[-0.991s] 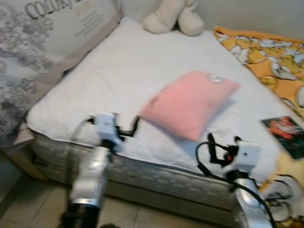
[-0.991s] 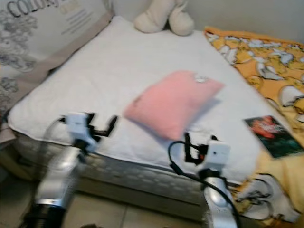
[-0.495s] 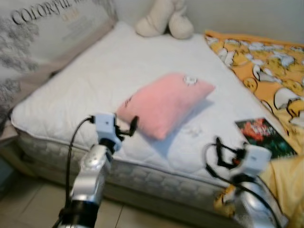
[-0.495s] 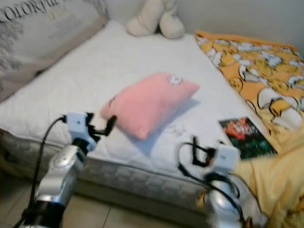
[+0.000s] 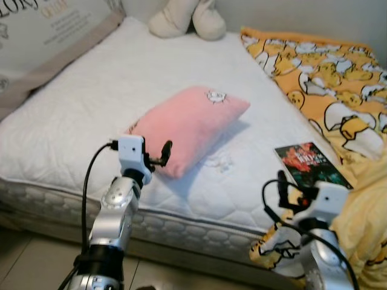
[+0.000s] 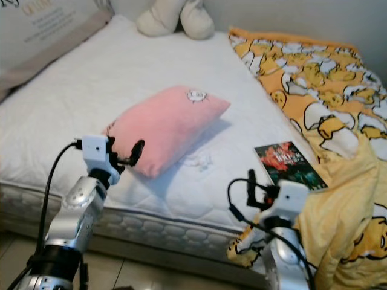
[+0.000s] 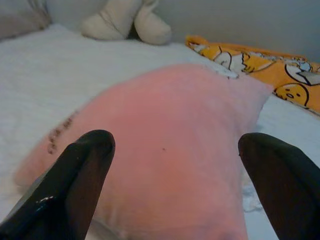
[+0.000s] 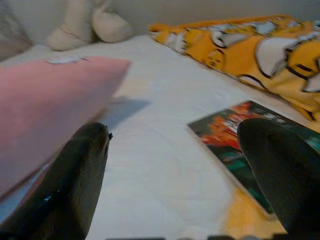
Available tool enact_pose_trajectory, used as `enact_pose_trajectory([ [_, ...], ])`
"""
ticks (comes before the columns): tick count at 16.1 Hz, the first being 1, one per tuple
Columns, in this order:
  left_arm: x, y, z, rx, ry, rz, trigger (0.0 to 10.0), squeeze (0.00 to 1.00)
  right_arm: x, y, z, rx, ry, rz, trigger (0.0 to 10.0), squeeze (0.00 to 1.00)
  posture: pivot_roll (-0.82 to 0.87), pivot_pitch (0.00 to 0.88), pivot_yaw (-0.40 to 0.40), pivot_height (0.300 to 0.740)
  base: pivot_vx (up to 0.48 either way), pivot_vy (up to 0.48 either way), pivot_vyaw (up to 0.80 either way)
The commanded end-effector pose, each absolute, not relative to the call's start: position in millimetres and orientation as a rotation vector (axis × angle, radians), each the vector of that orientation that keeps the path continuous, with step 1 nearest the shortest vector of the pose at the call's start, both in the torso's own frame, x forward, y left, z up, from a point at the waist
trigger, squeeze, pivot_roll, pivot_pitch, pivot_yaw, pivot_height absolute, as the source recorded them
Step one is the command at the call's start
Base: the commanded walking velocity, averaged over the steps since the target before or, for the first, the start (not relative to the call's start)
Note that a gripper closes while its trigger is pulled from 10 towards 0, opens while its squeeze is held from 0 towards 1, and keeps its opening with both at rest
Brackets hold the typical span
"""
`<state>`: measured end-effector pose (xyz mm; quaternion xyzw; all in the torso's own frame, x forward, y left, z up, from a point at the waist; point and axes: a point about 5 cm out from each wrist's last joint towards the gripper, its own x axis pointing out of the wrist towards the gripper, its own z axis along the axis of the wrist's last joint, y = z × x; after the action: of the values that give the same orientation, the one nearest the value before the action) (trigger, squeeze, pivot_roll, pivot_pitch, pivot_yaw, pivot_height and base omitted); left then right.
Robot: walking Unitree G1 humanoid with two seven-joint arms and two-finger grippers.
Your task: Clean up the room
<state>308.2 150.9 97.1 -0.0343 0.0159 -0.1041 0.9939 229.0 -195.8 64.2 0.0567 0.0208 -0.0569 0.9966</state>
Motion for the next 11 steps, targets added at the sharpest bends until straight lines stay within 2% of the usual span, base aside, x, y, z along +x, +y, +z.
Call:
enact_pose_trajectory([
  [1,308,149,105,-0.047,-0.012,-0.233,10.0,0.00,234,-193,66,0.117,0.039,-0.097,10.0,0.00,-0.01,0.000,-0.017,0.726,0.000,0.000,0.00],
  [6,304,141,110,-0.014,-0.046,-0.265,10.0,0.00,241,-199,67,0.109,0.045,-0.108,10.0,0.00,0.00,0.000,-0.015,0.726,0.472,0.000,0.00],
  [10,305,144,109,-0.023,-0.031,-0.229,10.0,0.00,249,-197,70,0.094,0.046,-0.079,10.0,0.00,0.00,0.000,-0.014,0.726,0.461,0.000,0.00],
  [11,306,147,109,-0.039,-0.028,-0.204,10.0,0.00,251,-195,71,0.100,0.049,-0.060,10.0,0.00,0.00,0.000,-0.014,0.726,0.341,0.337,0.00],
])
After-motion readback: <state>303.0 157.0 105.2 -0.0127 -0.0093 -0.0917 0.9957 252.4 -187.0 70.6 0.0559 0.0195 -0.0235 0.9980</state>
